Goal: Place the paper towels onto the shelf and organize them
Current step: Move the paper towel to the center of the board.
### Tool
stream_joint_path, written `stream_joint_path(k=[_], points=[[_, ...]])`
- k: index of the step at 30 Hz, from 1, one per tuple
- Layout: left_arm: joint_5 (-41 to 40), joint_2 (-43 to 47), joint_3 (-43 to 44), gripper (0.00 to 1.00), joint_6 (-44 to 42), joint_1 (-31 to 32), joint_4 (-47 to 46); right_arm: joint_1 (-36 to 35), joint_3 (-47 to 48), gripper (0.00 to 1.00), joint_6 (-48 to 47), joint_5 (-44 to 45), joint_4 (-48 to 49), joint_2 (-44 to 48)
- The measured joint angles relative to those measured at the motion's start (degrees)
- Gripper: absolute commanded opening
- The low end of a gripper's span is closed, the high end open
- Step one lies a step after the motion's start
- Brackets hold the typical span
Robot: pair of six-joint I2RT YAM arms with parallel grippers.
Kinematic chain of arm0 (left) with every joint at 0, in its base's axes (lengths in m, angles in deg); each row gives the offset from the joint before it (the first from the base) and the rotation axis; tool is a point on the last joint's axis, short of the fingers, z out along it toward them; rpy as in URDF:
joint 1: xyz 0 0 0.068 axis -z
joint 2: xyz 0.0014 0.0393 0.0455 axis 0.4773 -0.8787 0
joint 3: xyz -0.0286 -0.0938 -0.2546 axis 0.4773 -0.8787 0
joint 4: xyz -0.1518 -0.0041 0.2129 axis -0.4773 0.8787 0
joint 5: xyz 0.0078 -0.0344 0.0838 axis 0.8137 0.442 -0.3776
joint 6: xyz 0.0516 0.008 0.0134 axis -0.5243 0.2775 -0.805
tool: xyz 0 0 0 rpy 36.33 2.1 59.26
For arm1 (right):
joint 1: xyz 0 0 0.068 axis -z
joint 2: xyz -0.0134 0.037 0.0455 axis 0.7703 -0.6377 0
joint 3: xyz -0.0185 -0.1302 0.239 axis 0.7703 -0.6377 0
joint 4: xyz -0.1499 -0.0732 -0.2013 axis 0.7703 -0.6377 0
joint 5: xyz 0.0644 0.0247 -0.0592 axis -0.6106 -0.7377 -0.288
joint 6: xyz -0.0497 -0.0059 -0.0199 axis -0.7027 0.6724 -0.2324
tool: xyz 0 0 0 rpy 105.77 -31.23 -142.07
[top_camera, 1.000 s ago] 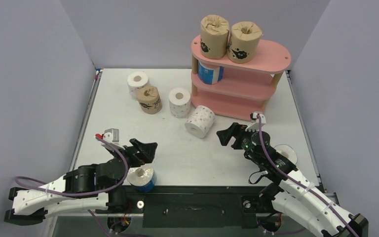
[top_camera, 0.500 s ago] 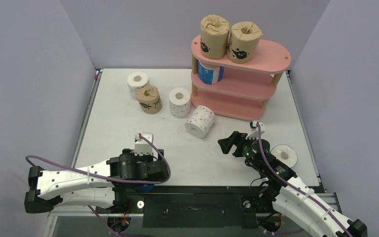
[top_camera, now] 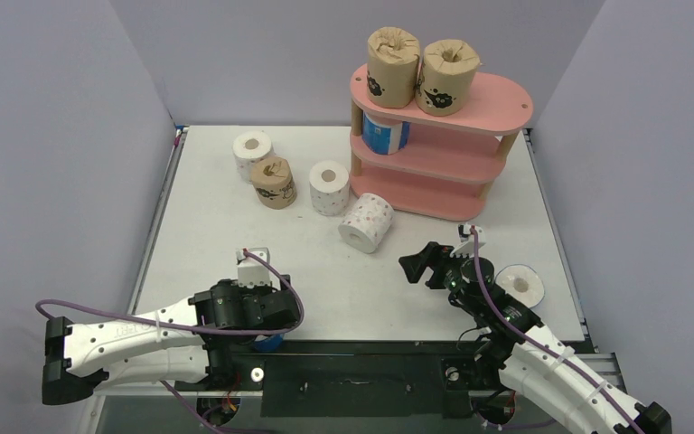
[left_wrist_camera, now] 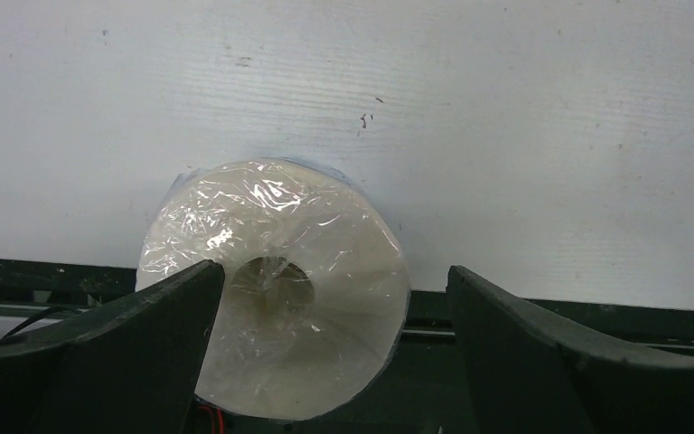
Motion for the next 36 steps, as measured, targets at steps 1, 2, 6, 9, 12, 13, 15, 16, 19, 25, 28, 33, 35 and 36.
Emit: stream_joint_path(k=[1, 2, 6, 9, 12, 13, 15, 16, 19, 25, 28, 33, 35, 36], points=[[0.3, -0.3, -0.2, 0.89, 0.0, 0.0, -0.5, 0.0, -0.2, 0.82, 0.0, 0.0, 0.4, 0.0], [0.6, -0.5, -0.3, 0.88, 0.0, 0.0, -0.9, 0.0, -0.4, 0.81, 0.1, 0.0, 0.6, 0.0], [1.3, -0.4, -0.8, 0.83, 0.0, -0.1, -3.0, 0.0, -1.4, 0.81, 0.6, 0.0, 0.9, 0.0], [1.8, -0.5, -2.1, 0.79, -0.1, -0.2, -4.9, 0.0, -2.0, 0.81, 1.1, 0.0, 1.0, 0.0], [2.6, -1.2, -3.4, 0.77, -0.1, -0.2, -6.5, 0.0, -2.2, 0.81, 1.3, 0.0, 1.1, 0.1], [2.8, -1.6, -3.9, 0.77, -0.1, -0.2, -7.2, 0.0, -2.2, 0.81, 1.4, 0.0, 1.1, 0.1], [3.1, -2.1, -4.5, 0.75, -0.1, -0.3, -8.1, 0.0, -2.2, 0.81, 1.5, 0.0, 1.1, 0.2], [3.3, -2.1, -4.9, 0.73, -0.1, -0.3, -8.6, 0.0, -2.2, 0.81, 1.5, 0.0, 1.1, 0.3], [3.5, -2.0, -5.8, 0.69, -0.3, -0.8, -9.8, 0.0, -2.2, 0.81, 1.6, 0.0, 1.1, 0.3], [3.5, -0.7, -7.4, 0.54, -2.2, -2.5, -11.9, -0.1, -2.2, 0.81, 1.9, 0.0, 1.1, 0.4], [3.2, -0.8, -7.6, 0.50, -3.4, -2.9, -12.6, -0.3, -2.2, 0.81, 1.9, 0.0, 1.1, 0.4], [2.7, -2.9, -7.3, 0.39, -5.2, -2.9, -14.5, -0.4, -2.2, 0.81, 1.9, 0.0, 1.0, 1.0], [2.8, -4.1, -6.6, 0.38, -6.0, -2.9, -15.3, -0.4, -2.2, 0.81, 1.9, 0.1, 0.8, 1.4], [2.9, -4.7, -6.1, 0.38, -6.6, -2.9, -15.6, -0.4, -2.2, 0.81, 1.9, 0.2, 0.6, 1.6]])
